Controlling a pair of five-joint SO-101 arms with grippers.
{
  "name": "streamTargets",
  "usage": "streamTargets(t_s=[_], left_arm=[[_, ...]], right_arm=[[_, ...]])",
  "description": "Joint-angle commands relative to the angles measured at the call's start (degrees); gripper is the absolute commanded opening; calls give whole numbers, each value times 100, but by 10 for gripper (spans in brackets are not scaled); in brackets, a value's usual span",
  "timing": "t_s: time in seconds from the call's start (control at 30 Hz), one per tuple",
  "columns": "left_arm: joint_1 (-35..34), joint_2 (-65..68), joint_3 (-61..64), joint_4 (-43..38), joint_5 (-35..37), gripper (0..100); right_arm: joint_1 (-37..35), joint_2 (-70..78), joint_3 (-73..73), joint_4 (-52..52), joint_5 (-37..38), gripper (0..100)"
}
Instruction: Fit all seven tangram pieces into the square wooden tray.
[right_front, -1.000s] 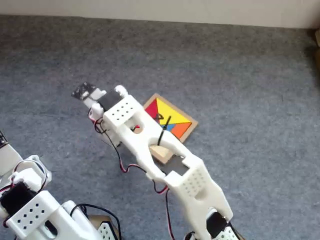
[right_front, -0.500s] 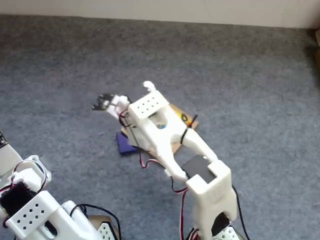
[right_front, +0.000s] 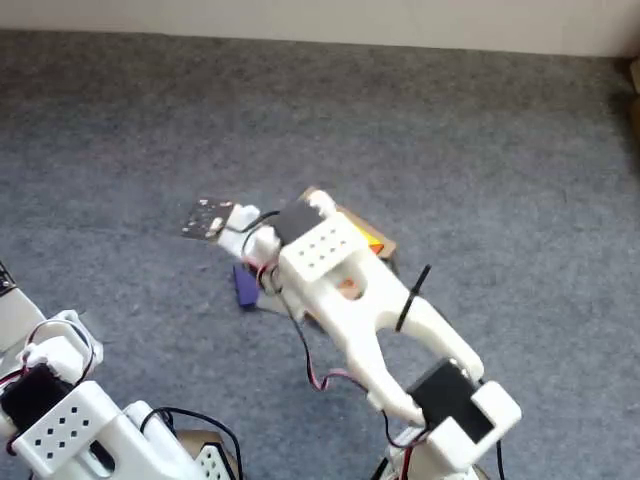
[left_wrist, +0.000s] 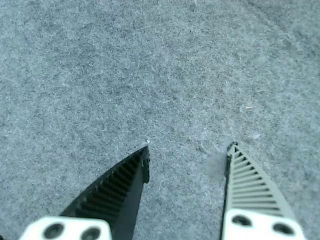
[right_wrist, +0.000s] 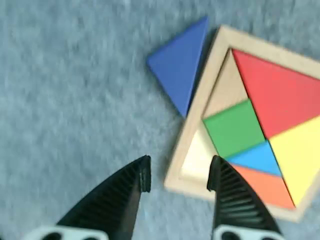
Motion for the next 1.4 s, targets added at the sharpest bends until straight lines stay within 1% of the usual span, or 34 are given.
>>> streamTargets(t_s=[0.0, 0.1, 0.2, 0.3, 0.37, 0.47, 0.63, 0.73, 0.9, 1.0, 1.37], left_arm=[[84, -13, 40, -105, 62, 249], [84, -13, 215, -290, 62, 249], [84, -13, 312, -387, 62, 249], [84, -13, 295, -387, 62, 249], [84, -13, 295, -387, 62, 249], [84, -13, 295, -387, 62, 249], [84, -13, 295, -387, 62, 249], [84, -13, 295, -387, 62, 249], [171, -13, 295, -440, 62, 249], [295, -13, 312, -466, 62, 249], [295, -13, 312, -466, 62, 249]], right_arm=[[-479, -189, 277, -963, -659, 184], [-708, 303, 171, -1051, -1064, 185], [-743, 901, -470, -1007, -1345, 187], [-725, 1429, -1095, -831, -1556, 233], [-760, 1754, -1525, -567, -1600, 261], [-769, 2220, -2079, -303, -1626, 262], [-752, 2826, -2571, -224, -1609, 262], [-787, 2853, -2615, -215, -1626, 244], [-910, 2853, -2651, 127, -1626, 240], [-945, 2870, -2624, 119, -1626, 239], [-910, 2923, -2580, -127, -1600, 238]])
